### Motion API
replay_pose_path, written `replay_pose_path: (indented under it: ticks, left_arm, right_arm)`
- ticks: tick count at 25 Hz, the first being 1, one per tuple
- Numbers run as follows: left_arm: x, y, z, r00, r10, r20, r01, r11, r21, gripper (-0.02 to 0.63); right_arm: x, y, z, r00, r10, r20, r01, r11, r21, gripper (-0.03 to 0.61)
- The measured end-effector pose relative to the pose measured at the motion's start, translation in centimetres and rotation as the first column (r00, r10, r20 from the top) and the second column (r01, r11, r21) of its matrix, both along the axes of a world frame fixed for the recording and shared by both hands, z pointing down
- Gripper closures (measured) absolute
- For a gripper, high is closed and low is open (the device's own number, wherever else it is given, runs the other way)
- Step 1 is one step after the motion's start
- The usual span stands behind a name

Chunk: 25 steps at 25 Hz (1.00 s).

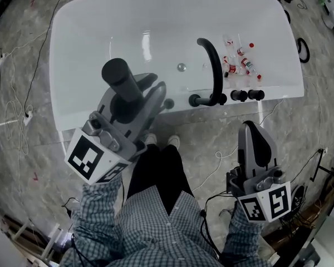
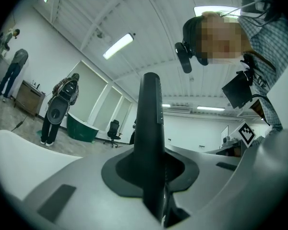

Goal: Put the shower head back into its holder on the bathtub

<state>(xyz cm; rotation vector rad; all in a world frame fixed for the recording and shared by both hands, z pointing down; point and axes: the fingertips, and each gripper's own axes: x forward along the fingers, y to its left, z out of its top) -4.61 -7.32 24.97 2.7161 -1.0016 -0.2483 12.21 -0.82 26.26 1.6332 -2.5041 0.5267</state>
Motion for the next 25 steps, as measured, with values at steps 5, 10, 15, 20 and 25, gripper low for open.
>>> replay_pose_path:
  ticks: [5, 10, 15, 20, 25]
  left_arm:
    - [0.3, -0.9, 1.8, 1.0, -0.019, 0.008, 0.019, 1.0, -0.009, 0.537]
    - [0.1, -1.8, 3.6, 0.997, -0.072, 0.003, 0.073, 0.997, -0.015, 0.537]
    - [0.7, -2.2, 5.3, 0.997, -0.083, -0.01, 0.082, 0.996, -0.018, 0.537]
    - [1.4, -2.1, 7.5, 0.997, -0.073, -0.012, 0.072, 0.997, -0.039, 0.537]
    - [2.8, -1.7, 9.2, 0.999, -0.034, -0.019, 0.033, 0.999, -0.029, 0.537]
  right_arm:
    - [-0.1, -0.5, 1.3, 1.0, -0.007, 0.005, 0.007, 1.0, -0.024, 0.561]
    - [-0.3, -0.8, 2.6, 1.0, -0.009, 0.007, 0.009, 0.999, -0.033, 0.561]
    - [0.0, -1.2, 3.5, 1.0, 0.001, 0.011, 0.0, 0.999, -0.037, 0.561]
    - [0.4, -1.1, 4.7, 1.0, 0.017, 0.023, -0.016, 0.999, -0.048, 0.561]
    - [0.5, -0.8, 6.0, 1.0, 0.006, 0.021, -0.005, 0.998, -0.058, 0.561]
